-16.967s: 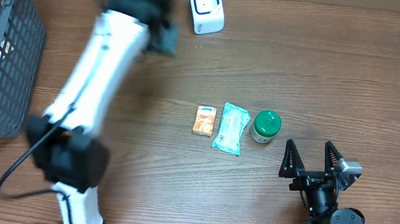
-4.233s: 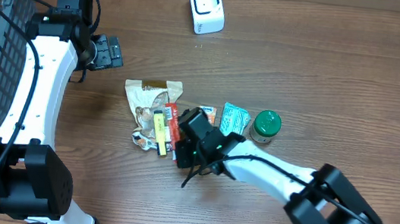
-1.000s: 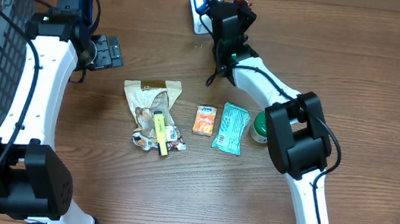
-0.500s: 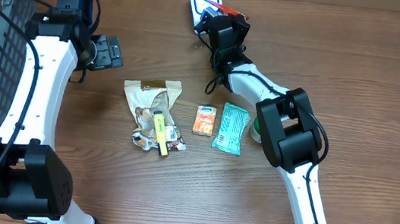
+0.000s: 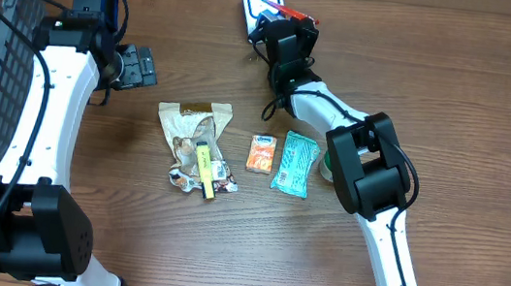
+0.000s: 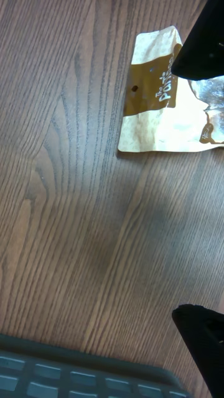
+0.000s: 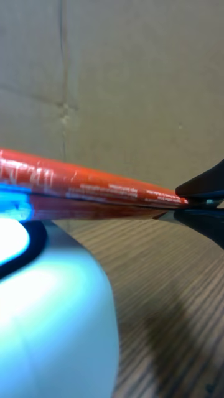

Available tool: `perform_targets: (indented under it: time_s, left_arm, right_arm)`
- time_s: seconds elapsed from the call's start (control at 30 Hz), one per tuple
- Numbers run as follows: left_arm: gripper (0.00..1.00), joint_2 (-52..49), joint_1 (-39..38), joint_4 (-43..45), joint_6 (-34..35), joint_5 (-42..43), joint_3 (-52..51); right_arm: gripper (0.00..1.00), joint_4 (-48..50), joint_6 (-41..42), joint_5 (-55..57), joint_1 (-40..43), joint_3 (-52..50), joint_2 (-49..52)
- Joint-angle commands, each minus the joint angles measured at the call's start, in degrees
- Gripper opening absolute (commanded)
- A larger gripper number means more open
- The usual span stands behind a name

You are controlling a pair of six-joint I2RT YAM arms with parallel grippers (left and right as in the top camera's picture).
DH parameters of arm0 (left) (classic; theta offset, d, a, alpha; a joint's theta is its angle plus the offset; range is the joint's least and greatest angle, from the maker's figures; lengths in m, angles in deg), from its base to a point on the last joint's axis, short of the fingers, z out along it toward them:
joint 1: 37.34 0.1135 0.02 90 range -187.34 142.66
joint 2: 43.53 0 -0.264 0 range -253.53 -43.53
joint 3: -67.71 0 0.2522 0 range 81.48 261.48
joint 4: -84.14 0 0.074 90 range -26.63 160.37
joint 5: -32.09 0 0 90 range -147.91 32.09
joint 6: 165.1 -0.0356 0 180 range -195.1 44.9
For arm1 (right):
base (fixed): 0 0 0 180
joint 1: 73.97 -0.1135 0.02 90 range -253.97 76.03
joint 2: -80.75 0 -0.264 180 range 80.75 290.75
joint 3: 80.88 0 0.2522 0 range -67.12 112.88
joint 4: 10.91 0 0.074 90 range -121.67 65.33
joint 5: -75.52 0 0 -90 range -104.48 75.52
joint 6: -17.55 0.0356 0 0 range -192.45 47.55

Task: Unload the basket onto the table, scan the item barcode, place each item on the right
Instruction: 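Hold the markers in front of the white scanner, then carry the markers to the table's right side and release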

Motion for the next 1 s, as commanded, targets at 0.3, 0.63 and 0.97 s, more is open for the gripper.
perform_targets:
  time_s: [0.3, 0.63, 0.97]
  left_arm:
    - [1.00, 0.9, -0.4, 0.0, -1.3, -0.3, 0.9]
    - [1.00, 0.9, -0.4, 0.0, -1.3, -0.3, 0.9]
    - [1.00, 0.9, -0.4, 0.0, -1.3, -0.3, 0.9]
  right_arm:
    - [0.03, -5.2, 11.3, 1.0, -0.7, 1.0, -14.8]
    - [0.03, -37.4, 39.6, 0.8, 2.2, 1.0, -35.2]
    - [0.03, -78.6, 60.8, -25.5, 17.1, 0.9, -40.7]
